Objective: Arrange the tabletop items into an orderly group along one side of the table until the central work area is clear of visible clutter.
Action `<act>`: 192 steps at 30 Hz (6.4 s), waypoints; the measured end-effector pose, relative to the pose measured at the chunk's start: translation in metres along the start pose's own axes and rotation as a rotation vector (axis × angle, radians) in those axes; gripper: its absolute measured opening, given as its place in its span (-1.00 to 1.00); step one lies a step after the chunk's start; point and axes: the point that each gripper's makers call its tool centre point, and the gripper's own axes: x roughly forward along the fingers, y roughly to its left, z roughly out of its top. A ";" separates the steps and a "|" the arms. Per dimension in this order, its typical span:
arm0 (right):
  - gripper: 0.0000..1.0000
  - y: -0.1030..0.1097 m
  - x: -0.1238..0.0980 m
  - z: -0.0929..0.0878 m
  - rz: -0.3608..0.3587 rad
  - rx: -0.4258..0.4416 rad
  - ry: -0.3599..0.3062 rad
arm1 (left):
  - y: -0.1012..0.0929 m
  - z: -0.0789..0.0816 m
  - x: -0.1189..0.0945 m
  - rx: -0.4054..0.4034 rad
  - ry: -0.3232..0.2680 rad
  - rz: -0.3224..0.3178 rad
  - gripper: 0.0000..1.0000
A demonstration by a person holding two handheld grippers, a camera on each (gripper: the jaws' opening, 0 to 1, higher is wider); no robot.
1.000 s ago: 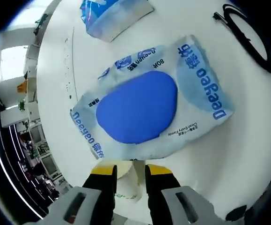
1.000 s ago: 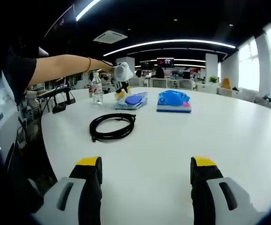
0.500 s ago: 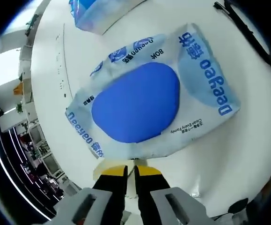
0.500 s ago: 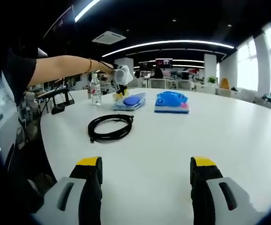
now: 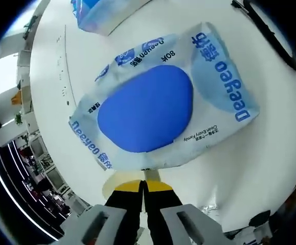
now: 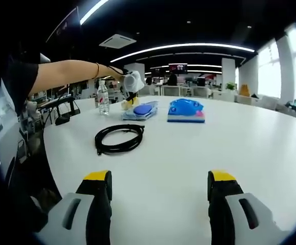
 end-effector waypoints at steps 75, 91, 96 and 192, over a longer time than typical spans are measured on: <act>0.45 0.016 0.000 0.010 0.036 -0.046 0.004 | 0.003 -0.016 -0.028 -0.190 -0.116 0.150 -0.99; 0.52 0.021 -0.002 0.020 0.036 -0.040 -0.023 | -0.013 -0.037 -0.038 -0.454 -0.276 0.196 -0.99; 0.54 0.020 -0.004 0.016 0.025 -0.045 0.008 | -0.018 -0.039 -0.042 -0.510 -0.307 0.201 -0.99; 0.54 0.029 -0.059 0.050 0.040 -0.181 0.183 | -0.081 -0.035 -0.123 -0.628 -0.646 0.377 -0.32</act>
